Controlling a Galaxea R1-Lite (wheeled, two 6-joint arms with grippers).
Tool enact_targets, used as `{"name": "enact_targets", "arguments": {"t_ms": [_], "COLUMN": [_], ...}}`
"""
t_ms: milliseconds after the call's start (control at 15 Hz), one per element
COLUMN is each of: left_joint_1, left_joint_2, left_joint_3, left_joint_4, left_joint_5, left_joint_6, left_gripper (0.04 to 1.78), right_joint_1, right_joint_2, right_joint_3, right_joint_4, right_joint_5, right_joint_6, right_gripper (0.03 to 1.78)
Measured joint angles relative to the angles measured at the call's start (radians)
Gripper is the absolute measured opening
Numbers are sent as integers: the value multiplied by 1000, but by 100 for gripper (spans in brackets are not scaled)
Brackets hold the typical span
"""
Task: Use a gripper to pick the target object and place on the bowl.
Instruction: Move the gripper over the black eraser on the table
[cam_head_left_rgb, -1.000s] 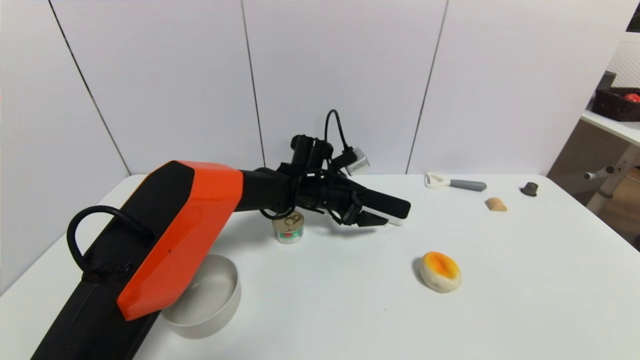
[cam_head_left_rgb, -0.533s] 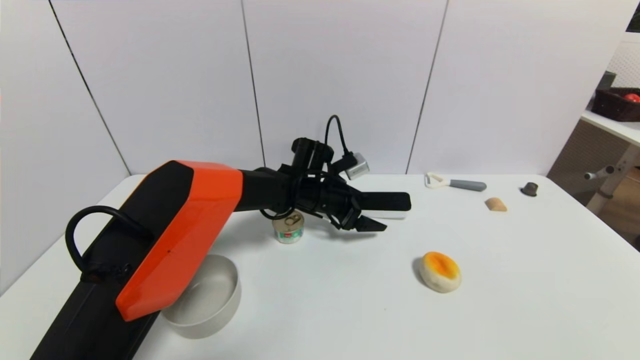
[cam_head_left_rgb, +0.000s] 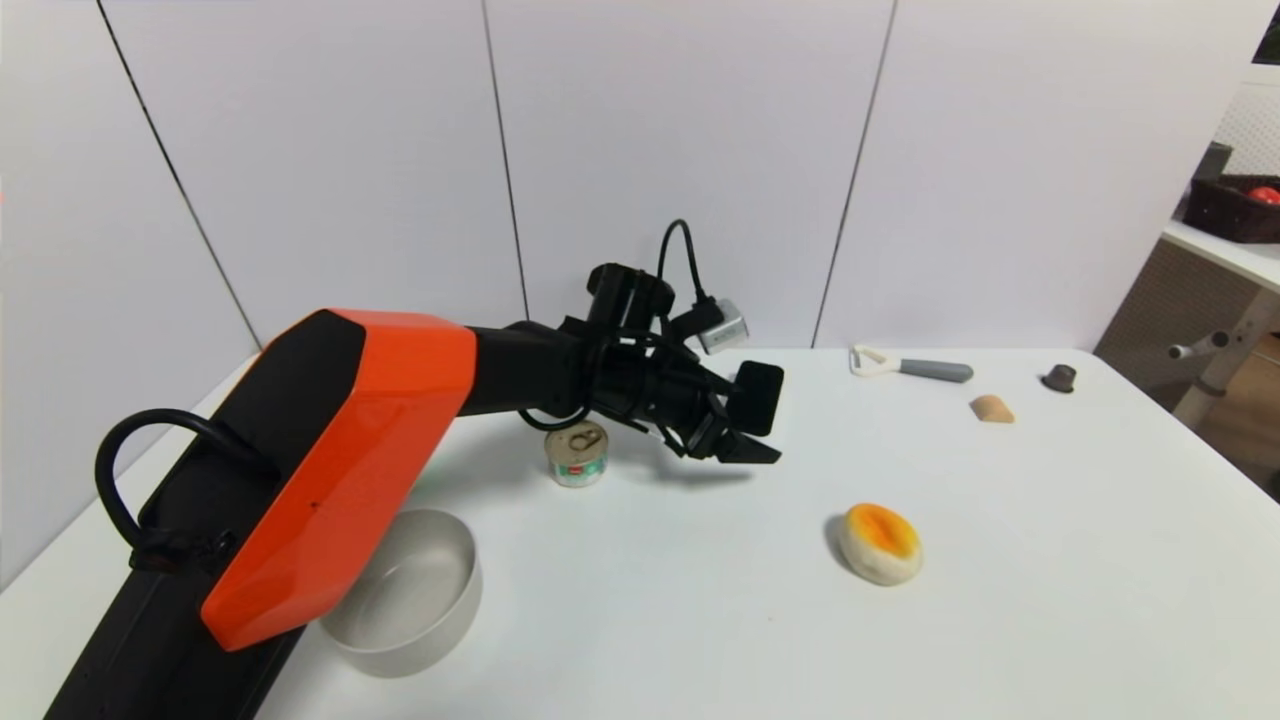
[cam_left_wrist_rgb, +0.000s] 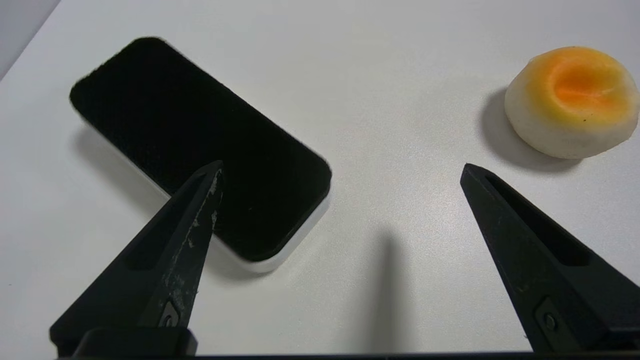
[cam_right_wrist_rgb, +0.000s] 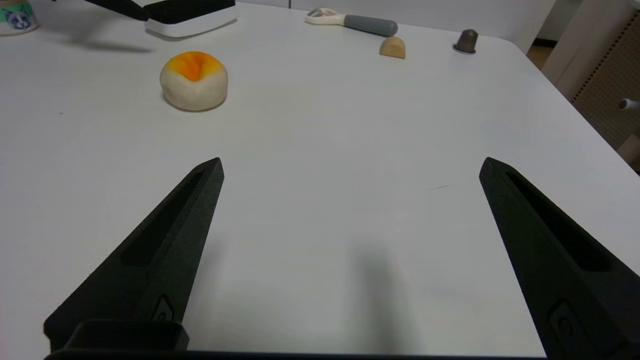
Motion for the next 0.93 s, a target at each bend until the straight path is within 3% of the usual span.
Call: {"name": "enact_targets", "arguments": {"t_ms": [933], "left_joint_1": [0], "left_joint_2": [50], "left_joint_3": [-2], "left_joint_4": [-81], "left_joint_5": [-1], "left_joint_6": [10], "left_gripper": [169], "right_joint_1": [0], "right_joint_2": [0], "right_joint_3": [0], "right_joint_4": [0], "right_joint_5": [0], "right_joint_6": [0], "right_gripper": [177]}}
